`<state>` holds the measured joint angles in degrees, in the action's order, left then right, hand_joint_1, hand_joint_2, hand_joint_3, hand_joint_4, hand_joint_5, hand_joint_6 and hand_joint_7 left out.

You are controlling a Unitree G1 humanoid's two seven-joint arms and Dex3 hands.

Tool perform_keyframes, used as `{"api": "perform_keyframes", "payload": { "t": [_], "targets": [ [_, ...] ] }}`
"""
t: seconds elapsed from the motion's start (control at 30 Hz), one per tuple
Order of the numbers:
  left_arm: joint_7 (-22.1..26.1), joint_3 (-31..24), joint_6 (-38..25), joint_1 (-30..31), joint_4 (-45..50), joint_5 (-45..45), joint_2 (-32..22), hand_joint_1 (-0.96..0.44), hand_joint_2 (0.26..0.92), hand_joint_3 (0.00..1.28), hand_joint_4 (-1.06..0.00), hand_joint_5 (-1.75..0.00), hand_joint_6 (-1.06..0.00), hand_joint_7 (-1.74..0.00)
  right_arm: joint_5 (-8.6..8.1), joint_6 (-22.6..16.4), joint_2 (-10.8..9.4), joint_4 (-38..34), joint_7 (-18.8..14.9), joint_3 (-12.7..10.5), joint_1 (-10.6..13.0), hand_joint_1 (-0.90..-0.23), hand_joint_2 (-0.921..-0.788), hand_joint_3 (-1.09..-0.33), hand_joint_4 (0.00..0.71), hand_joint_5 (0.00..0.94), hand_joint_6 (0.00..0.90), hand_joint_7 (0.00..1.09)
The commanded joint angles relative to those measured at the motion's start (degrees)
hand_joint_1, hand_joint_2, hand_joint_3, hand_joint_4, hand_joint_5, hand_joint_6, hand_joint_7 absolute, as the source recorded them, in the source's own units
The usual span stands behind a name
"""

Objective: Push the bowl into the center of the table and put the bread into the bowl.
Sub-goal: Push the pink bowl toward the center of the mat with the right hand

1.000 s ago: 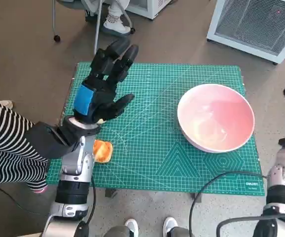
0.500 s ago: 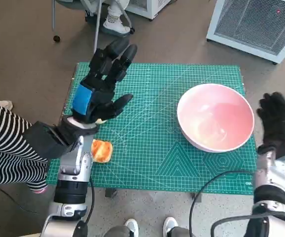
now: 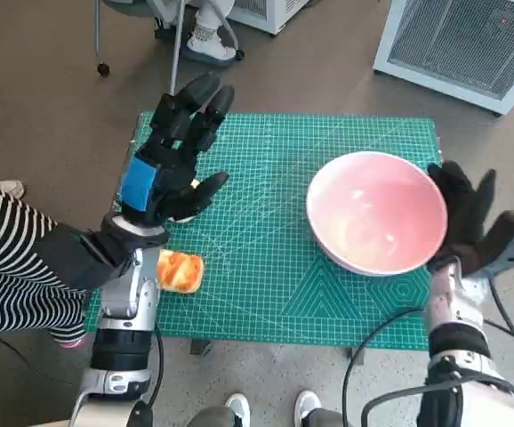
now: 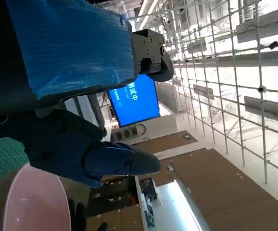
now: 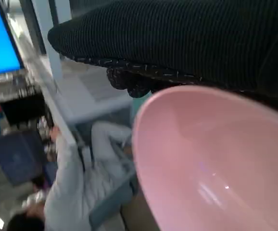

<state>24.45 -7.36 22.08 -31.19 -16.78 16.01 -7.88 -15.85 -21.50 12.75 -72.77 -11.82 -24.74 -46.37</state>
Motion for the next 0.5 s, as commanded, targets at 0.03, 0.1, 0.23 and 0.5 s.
{"api": "perform_keyframes", "payload": {
  "t": [0.03,0.1,0.23,0.5],
  "targets": [
    [0.56,-0.45,0.97,1.26,1.20,0.21,-0.91,-0.63,0.921,0.24,-0.19,-0.01,-0.01,-0.56,0.25,1.32,-1.72,-1.07,-0.74,0.32,-0.68,-0.637,-0.921,-0.871,0.116,0.013,0.065,0.33],
    [0.57,-0.57,1.05,1.48,1.23,0.19,-1.07,-0.63,0.921,0.24,-0.19,-0.01,-0.01,-0.55,0.37,1.37,-2.12,-1.08,-0.95,0.43,-1.08,-0.636,-0.921,-0.875,0.117,0.012,0.064,0.33],
    [0.63,-0.79,1.39,1.90,1.14,0.20,-1.43,-0.63,0.921,0.24,-0.19,0.00,-0.03,-0.51,0.13,1.60,-3.24,-1.13,-1.03,0.20,-2.09,-0.634,-0.921,-0.872,0.129,0.015,0.079,0.33],
    [0.61,-1.16,1.31,2.98,2.41,0.74,-1.74,-0.63,0.921,0.23,-0.19,0.00,-0.06,-0.45,-1.97,2.76,-5.97,-1.36,-0.91,-1.73,-4.17,-0.652,-0.921,-0.831,0.141,0.013,0.101,0.33]
  ]
}}
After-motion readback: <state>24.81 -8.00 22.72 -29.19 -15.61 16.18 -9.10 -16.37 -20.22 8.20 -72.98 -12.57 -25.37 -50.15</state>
